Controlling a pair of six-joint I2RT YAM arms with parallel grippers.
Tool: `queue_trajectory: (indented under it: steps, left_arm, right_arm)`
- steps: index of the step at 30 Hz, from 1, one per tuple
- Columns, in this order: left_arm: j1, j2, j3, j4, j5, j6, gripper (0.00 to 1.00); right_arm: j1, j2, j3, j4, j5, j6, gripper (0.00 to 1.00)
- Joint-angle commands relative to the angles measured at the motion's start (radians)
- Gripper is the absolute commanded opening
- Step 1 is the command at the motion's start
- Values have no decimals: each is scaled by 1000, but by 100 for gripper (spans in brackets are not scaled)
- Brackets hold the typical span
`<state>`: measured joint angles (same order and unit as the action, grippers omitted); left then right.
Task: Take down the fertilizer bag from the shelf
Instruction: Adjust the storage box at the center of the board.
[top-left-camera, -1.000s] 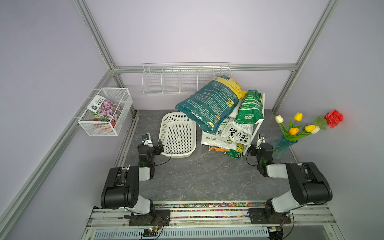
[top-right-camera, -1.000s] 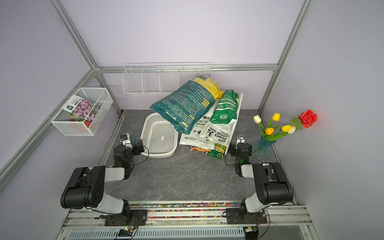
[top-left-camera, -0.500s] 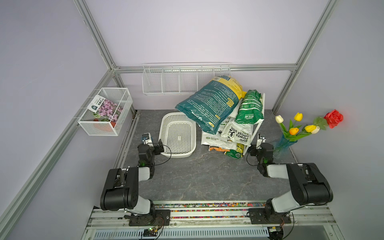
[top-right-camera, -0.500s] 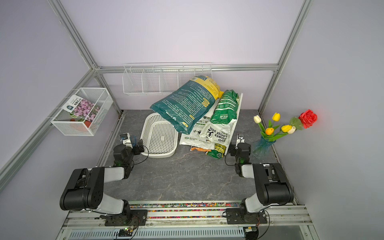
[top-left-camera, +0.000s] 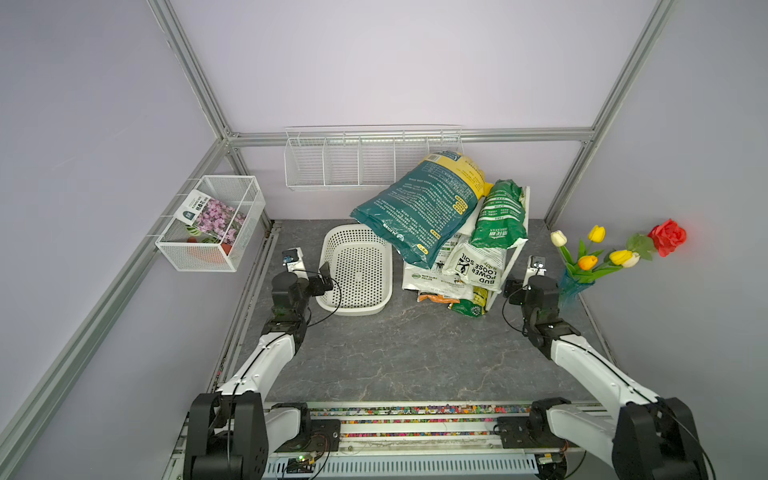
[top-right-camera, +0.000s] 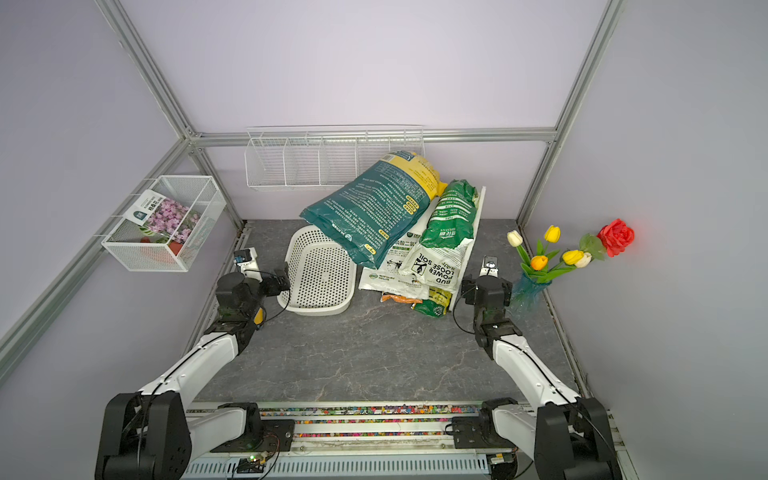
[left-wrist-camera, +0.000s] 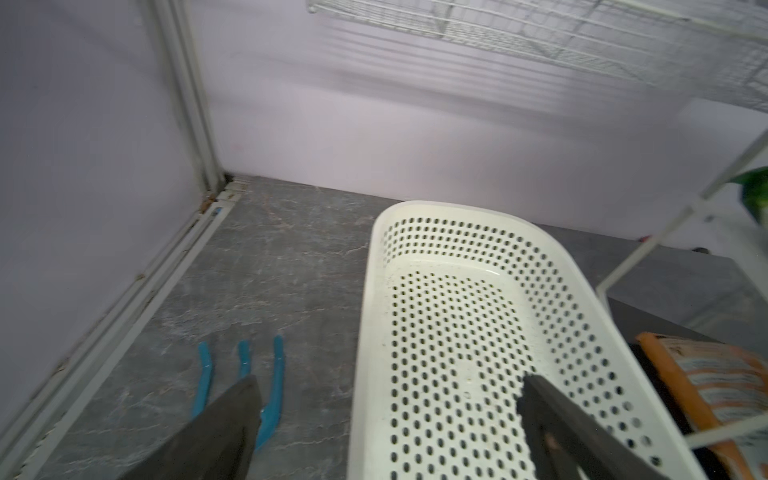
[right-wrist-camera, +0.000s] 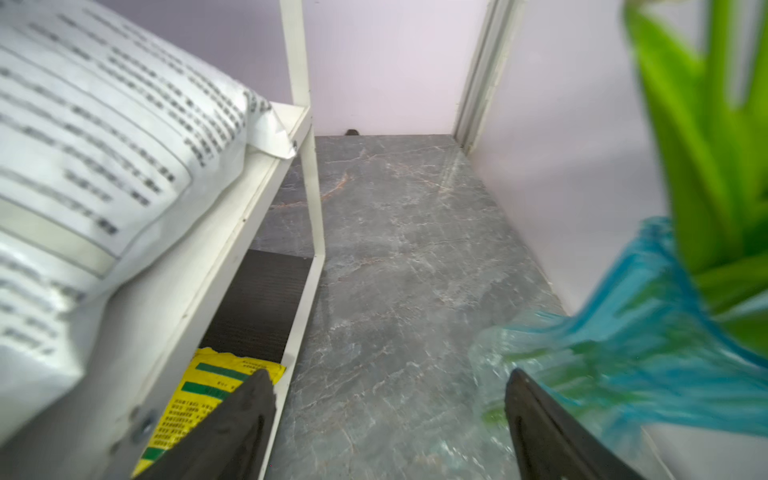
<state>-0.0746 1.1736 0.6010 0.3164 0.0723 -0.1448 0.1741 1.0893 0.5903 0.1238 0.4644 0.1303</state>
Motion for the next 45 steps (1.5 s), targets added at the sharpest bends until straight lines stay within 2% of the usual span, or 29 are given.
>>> queue_trajectory:
  steps: [1, 4, 7, 12, 18, 22, 26, 29, 35, 40, 45]
  left_arm:
    - [-4, 4, 75, -157, 115, -63, 100]
    - [-8, 12, 52, -126, 141, -73, 100]
    - [-11, 7, 15, -51, 93, -73, 100]
    - [-11, 42, 54, -109, 0, -47, 100]
    - [-11, 66, 135, -266, -59, -96, 99]
    - [-10, 83, 203, -396, -189, -114, 95]
    - [-8, 136, 286, -485, -174, -40, 90]
    - [5, 203, 362, -552, -106, -36, 84]
    - [9, 345, 474, -639, -45, -42, 74]
    - [9, 468, 570, -723, -2, -63, 62]
    - [9, 566, 645, -764, -6, -72, 55]
  right_arm:
    - [53, -41, 107, -298, 124, 87, 87]
    - [94, -118, 123, -434, 190, 105, 87]
    - [146, -231, 114, -529, 207, 114, 85]
    - [334, -352, 179, -697, 353, 115, 84]
    - [608, -235, 477, -1032, 470, 237, 76]
    - [784, -111, 667, -1153, 490, 259, 69]
    - [946, -71, 771, -1072, 560, 134, 69]
    - [1019, -78, 801, -905, 537, -22, 69]
    - [1033, -34, 890, -798, 391, -130, 69]
    - [1034, 16, 894, -728, 373, -201, 70]
    - [1034, 24, 884, -644, 354, -243, 72]
